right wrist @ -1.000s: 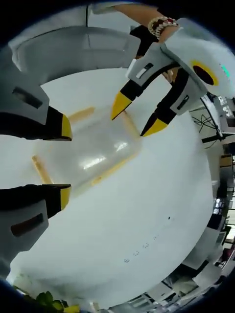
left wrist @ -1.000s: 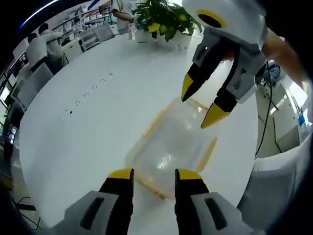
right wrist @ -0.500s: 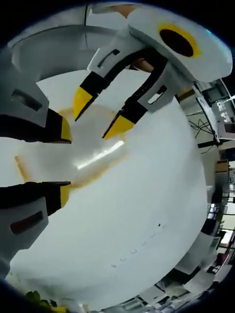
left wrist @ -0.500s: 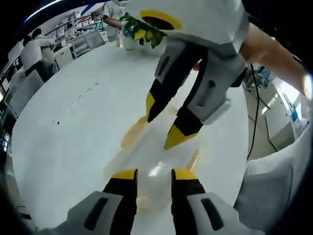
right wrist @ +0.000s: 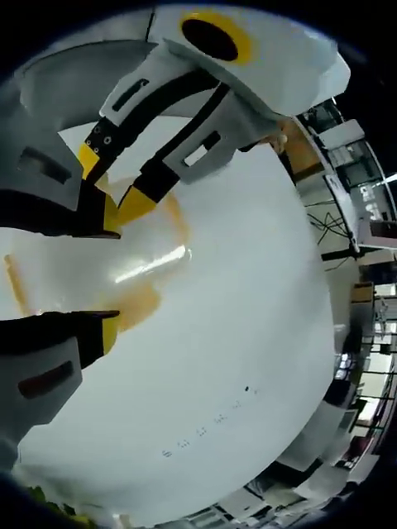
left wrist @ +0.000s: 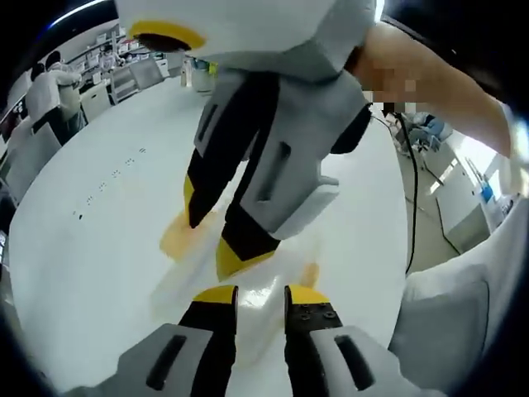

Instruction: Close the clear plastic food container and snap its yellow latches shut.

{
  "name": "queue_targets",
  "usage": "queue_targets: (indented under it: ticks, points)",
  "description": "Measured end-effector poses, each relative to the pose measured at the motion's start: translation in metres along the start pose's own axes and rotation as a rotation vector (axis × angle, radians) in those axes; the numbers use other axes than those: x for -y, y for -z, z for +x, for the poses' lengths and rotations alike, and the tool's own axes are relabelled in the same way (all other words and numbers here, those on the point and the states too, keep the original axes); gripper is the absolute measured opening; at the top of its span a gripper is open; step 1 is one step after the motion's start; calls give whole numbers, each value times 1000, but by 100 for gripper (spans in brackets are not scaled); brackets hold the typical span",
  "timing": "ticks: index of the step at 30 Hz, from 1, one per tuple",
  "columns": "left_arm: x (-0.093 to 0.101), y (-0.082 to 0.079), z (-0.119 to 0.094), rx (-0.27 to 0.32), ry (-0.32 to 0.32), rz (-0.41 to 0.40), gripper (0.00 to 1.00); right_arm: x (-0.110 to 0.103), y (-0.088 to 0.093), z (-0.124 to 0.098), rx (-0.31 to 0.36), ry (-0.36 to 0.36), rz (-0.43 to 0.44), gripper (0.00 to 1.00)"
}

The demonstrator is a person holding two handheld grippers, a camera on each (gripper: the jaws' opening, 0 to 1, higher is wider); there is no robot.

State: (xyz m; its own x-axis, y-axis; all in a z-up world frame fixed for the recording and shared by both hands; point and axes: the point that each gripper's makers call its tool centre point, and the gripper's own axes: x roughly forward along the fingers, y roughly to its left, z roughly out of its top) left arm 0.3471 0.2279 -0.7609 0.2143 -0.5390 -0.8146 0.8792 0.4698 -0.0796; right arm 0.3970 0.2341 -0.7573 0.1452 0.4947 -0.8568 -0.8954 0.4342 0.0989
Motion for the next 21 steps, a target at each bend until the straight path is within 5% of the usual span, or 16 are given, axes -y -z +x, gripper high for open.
queue_targets:
  ticks: [11, 17, 21]
  points:
    - [11, 5, 0, 41, 33, 81, 25, 0, 9, 11, -39, -50, -31, 31]
    - [22, 8, 3, 50, 43, 240, 35, -9, 7, 13, -53, -115, -85, 28]
    - [18, 9, 5, 25, -9, 364, 34, -10, 6, 15, -78, -136, -96, 28]
